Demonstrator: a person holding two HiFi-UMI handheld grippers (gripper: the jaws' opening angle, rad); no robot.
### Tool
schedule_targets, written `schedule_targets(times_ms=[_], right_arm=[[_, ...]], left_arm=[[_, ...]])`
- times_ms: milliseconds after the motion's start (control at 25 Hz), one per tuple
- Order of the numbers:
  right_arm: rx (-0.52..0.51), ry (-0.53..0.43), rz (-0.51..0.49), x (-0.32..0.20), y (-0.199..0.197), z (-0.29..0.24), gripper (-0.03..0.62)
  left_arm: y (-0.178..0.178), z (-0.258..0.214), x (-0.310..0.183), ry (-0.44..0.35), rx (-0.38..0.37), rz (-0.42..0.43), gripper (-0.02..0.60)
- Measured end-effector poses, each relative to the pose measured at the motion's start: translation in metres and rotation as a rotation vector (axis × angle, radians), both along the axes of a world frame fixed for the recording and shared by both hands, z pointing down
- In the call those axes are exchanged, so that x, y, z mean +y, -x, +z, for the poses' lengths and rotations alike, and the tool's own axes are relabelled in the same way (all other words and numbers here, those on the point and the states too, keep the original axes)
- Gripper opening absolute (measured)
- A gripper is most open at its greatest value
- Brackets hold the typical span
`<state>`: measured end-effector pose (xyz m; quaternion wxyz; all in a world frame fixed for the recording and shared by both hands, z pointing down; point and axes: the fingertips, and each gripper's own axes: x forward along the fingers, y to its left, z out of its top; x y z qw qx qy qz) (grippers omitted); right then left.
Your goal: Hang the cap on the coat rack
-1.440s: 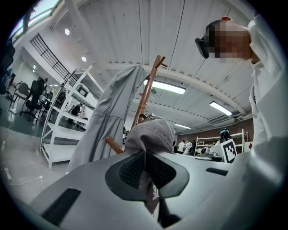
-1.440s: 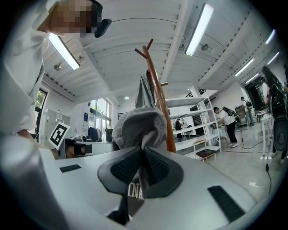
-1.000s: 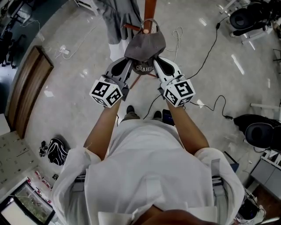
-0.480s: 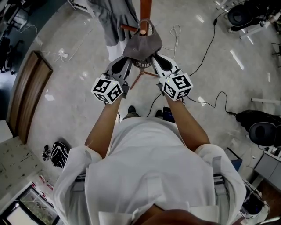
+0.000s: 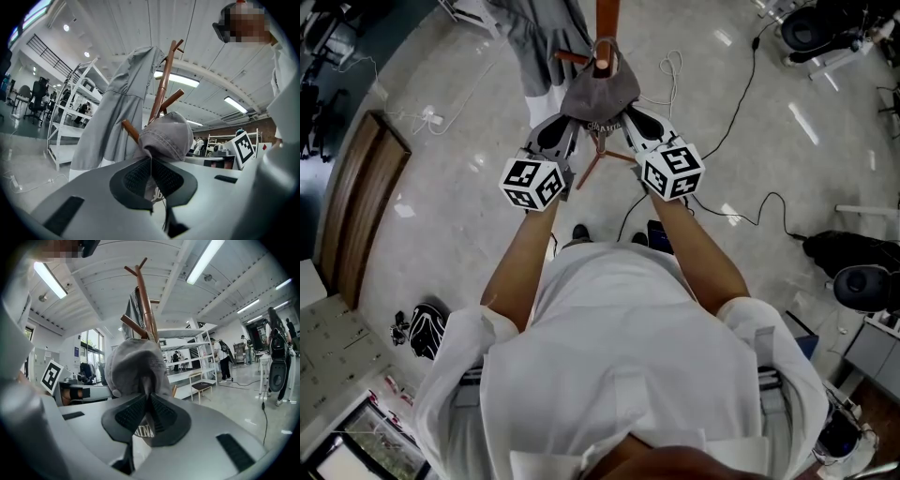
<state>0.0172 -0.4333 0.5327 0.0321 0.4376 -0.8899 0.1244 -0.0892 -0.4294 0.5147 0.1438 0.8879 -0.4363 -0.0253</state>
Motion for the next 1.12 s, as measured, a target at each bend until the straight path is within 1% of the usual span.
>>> schedule_targets(times_ms=[120, 240, 400, 600, 760, 880, 1120], right_arm=[[0.015, -0.011, 0.016, -0.003, 0.001, 0.002, 0.04], [0.016, -0.01, 0.029, -0.006, 0.003, 0.004, 0.04], [0.006, -0.014, 0.044, -0.007, -0.001, 0.004, 0.04], [-0.006, -0.026, 0.032, 0.0, -0.006, 0.002, 0.041], [-0.002, -0.037, 0.002, 0.007, -0.008, -0.004, 0.046], [0.001, -0.038, 0.004, 0.013, -0.02, -0.005, 0.064], [-0.011, -0.055, 0.047, 0.029, -0.057, -0.018, 0.066]], left_arm=[[0.001, 0.001, -0.002, -0.023, -0.031, -0.029, 0.021], [0.002, 0.004, -0.003, -0.025, -0.034, -0.055, 0.021], [-0.002, 0.004, -0.001, -0.031, -0.034, -0.052, 0.021], [-0.005, -0.001, 0.011, -0.063, -0.007, -0.035, 0.025], [0.003, -0.002, 0.015, -0.057, -0.003, -0.052, 0.087], [0.012, 0.0, 0.021, -0.053, -0.001, -0.077, 0.092], [0.026, -0.001, 0.038, -0.044, 0.0, -0.127, 0.092]])
